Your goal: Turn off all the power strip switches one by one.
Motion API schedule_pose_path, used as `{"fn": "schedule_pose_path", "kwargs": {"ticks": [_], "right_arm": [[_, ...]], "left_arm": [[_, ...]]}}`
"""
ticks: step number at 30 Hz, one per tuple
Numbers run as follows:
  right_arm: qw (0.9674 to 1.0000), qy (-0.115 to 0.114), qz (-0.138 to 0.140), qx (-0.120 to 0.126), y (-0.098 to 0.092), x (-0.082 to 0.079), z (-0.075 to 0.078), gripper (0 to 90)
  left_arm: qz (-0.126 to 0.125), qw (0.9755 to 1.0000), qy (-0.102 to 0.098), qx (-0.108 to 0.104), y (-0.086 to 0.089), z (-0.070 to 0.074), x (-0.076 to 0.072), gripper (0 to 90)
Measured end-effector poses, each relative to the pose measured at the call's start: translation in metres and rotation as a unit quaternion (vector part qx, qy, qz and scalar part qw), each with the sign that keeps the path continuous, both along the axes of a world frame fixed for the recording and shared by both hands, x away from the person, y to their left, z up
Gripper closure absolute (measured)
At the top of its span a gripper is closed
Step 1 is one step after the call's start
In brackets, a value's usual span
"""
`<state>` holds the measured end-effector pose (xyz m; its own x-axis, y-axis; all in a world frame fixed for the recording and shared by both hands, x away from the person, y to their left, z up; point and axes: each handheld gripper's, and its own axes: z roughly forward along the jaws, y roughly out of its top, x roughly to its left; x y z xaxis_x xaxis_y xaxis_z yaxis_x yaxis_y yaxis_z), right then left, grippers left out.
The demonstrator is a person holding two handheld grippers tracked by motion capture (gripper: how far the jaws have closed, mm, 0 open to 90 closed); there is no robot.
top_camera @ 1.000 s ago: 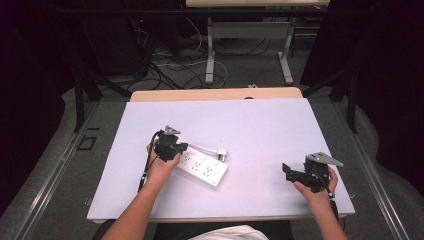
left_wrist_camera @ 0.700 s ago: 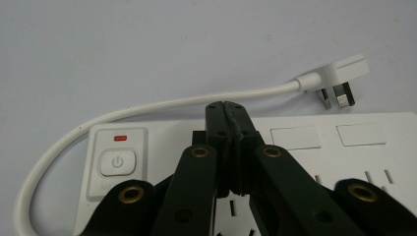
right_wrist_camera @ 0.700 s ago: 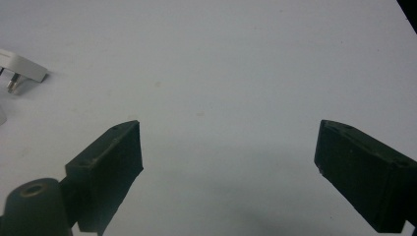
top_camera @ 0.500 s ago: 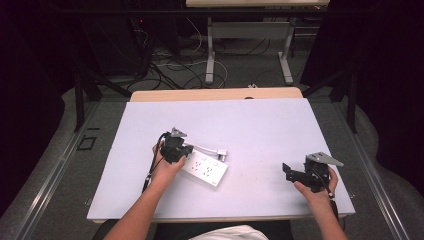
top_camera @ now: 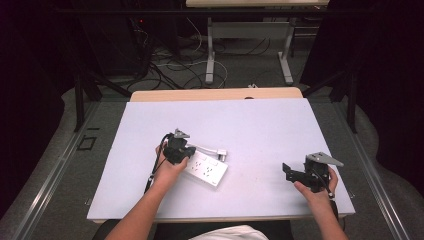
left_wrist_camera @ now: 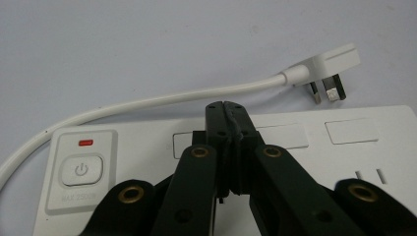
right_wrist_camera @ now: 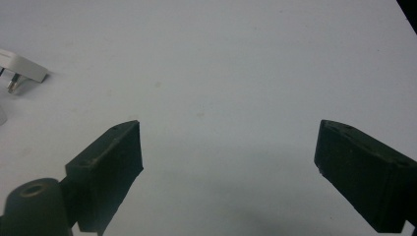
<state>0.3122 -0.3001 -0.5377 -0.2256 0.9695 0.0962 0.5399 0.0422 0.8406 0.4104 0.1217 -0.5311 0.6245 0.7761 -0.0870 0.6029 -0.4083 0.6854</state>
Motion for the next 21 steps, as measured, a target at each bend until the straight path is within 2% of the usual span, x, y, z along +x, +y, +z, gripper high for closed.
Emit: {"fn": "schedule_pose_path", "kwargs": {"ticks": [14,15,21], "right_arm": [[1.0,-0.001,0.001,-0.002,-0.0001,0.0005,-0.0002,10.2],[0.9999,0.001,0.004,-0.01,-0.0011,0.0001,0.0002,10.2],[1.0,0.0,0.003,-0.003,-0.0003,0.0004,-0.0001,10.2]], "left_arm": [[-0.001,1.0,0.0,-0.002,-0.0006,-0.0004,-0.0002,89.9],[-0.001,1.0,0.0,-0.002,-0.0006,-0.0005,-0.0002,89.9],[-0.001,1.0,0.001,-0.003,-0.0005,-0.0005,-0.0002,89.9]]}}
